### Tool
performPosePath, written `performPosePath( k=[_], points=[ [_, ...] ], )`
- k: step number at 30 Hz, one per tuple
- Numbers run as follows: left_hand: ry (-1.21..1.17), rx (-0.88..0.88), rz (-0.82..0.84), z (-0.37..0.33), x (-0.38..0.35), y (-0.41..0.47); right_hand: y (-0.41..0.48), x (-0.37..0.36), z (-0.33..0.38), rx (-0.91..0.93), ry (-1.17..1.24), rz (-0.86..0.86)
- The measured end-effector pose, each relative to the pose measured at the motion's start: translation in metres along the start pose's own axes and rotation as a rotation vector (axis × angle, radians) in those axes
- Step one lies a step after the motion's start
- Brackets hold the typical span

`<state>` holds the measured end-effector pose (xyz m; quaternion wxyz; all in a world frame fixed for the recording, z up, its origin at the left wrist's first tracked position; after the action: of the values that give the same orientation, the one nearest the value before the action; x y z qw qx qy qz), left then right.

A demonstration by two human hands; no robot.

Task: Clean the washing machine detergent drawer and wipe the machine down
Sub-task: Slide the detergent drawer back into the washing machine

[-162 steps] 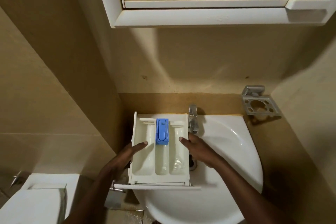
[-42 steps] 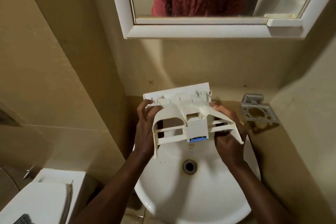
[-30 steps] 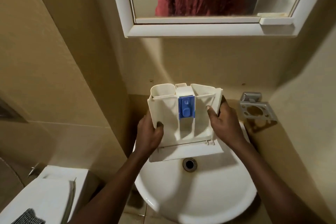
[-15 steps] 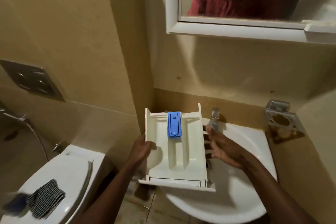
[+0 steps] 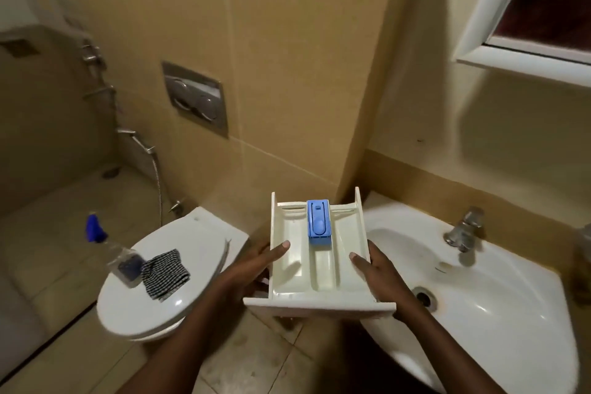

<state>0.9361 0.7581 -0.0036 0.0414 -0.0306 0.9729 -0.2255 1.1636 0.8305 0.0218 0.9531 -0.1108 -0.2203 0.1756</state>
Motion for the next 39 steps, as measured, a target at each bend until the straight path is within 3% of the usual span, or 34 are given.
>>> performPosePath(
  k=[8,17,26,34,39],
  points=[
    [-0.245,0.019,-0.233,0.037,0.119,-0.074,0.002,-0.124,0.052,0.003,0.027,0.139],
    [-0.455,-0.039,-0.575,0.104,0.261,-0.209,-0.029,-0.325,0.112,0.049,0.001,0.490],
    [-0.543,-0.094,-0.885,0.138,0.350,-0.316,-0.058,-0.475,0.171,0.134,-0.064,0.768],
    [-0.967,-0.205,-1.455,0.182,0.408,-0.390,-0.058,-0.590,0.210,0.058,0.055,0.928],
    [-1.073,-0.307,-1.445,0.187,0.413,-0.400,-0.065,-0.649,0.222,0.014,0.087,0.951]
  ],
)
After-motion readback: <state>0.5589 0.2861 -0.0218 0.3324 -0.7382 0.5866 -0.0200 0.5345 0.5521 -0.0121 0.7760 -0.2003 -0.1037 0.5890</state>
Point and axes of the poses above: each hand's wrist, its own y-axis towards the middle knuckle, its own x-axis out of the back of the hand, z = x × y, the point moved 10 cm from there along y, towards the middle knuckle, and after that the axes turned 1 degree about -x, right-handed, at the moved point
